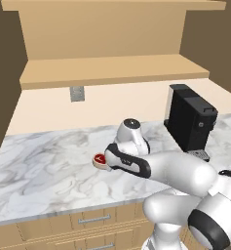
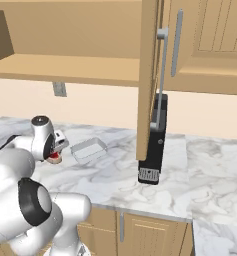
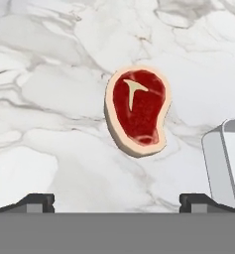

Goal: Retrieve the tupperware from the cabinet, then place the raw meat into the tupperware to avoid contamination.

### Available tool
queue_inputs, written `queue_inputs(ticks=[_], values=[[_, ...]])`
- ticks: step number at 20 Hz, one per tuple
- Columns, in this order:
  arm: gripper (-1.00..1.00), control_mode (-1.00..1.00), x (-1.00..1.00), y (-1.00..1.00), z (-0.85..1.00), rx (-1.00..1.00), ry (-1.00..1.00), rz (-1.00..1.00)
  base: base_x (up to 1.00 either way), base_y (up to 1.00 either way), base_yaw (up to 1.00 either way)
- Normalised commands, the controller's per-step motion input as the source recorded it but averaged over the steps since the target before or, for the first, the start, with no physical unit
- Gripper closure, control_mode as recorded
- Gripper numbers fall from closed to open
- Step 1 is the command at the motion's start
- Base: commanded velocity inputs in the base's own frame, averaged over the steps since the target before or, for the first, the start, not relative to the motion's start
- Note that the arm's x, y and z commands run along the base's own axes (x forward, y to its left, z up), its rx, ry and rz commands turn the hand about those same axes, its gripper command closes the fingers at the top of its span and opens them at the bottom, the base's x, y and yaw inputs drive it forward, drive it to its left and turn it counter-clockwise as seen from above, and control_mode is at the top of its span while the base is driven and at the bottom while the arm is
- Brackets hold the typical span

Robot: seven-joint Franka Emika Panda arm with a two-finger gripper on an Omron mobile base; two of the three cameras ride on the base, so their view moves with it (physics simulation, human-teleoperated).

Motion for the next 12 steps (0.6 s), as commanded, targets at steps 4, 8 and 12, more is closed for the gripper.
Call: queue_inputs(ticks=[4, 8, 12], values=[[-1.0, -1.0, 0.15, 0.12, -0.17, 0.0, 0.0, 0.0, 0.0, 0.0, 0.0], [-1.0, -1.0, 0.18, 0.12, -0.18, 0.0, 0.0, 0.0, 0.0, 0.0, 0.0], [-1.0, -1.0, 0.23, 0.08, -0.19, 0.0, 0.0, 0.0, 0.0, 0.0, 0.0]])
